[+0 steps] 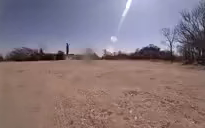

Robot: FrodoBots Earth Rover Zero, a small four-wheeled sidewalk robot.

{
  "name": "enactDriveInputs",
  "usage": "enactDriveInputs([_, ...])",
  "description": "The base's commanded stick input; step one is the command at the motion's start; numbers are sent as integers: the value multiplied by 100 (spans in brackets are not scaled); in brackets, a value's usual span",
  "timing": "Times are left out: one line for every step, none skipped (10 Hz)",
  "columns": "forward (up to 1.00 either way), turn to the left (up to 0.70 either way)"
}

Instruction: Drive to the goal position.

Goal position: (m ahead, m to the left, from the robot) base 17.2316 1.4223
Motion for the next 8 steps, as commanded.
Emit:
enactDriveInputs([70,0])
enactDriveInputs([70,0])
enactDriveInputs([70,0])
enactDriveInputs([70,0])
enactDriveInputs([70,0])
enactDriveInputs([70,0])
enactDriveInputs([70,0])
enactDriveInputs([70,0])
